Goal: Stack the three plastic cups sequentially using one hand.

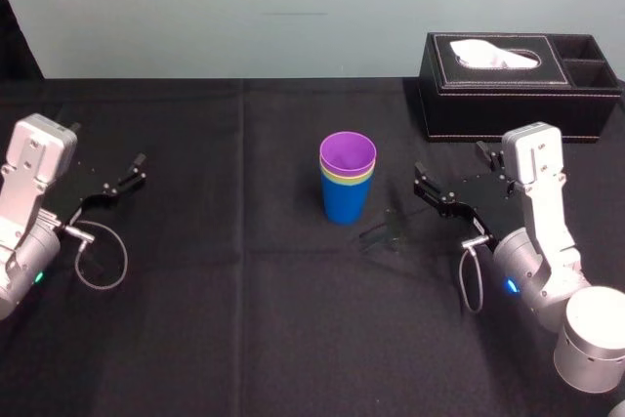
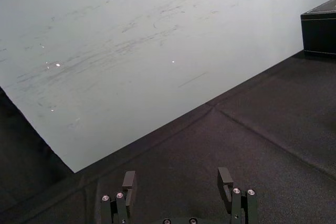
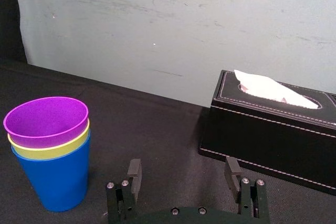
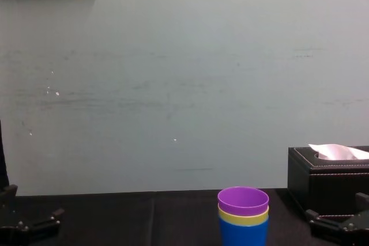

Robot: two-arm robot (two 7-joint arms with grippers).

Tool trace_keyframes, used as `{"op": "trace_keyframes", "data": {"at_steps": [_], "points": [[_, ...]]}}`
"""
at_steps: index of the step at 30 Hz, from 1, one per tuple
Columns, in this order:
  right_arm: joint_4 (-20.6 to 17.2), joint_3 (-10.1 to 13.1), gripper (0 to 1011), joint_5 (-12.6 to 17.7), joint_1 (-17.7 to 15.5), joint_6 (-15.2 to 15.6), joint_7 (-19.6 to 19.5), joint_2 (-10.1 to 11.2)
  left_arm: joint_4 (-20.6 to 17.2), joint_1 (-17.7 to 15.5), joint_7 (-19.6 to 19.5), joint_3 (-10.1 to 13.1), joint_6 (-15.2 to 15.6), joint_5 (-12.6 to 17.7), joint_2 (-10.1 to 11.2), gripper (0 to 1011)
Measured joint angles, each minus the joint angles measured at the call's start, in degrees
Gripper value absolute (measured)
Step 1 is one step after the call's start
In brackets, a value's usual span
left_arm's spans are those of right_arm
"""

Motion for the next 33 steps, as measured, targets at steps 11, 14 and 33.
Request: {"op": "trace_keyframes", "data": {"at_steps": [11, 14, 33], "points": [[0.0, 0.0, 1003, 0.0, 0.0, 0.0, 0.0, 0.0, 0.0, 0.0, 0.0, 0.0, 0.0, 0.0, 0.0, 1011], [0.0, 0.0, 1003, 0.0, 0.0, 0.0, 0.0, 0.0, 0.0, 0.0, 0.0, 0.0, 0.0, 0.0, 0.0, 1011], [0.0, 0.0, 1003, 0.0, 0.0, 0.0, 0.0, 0.0, 0.0, 0.0, 0.0, 0.0, 0.0, 0.0, 0.0, 1011]]}}
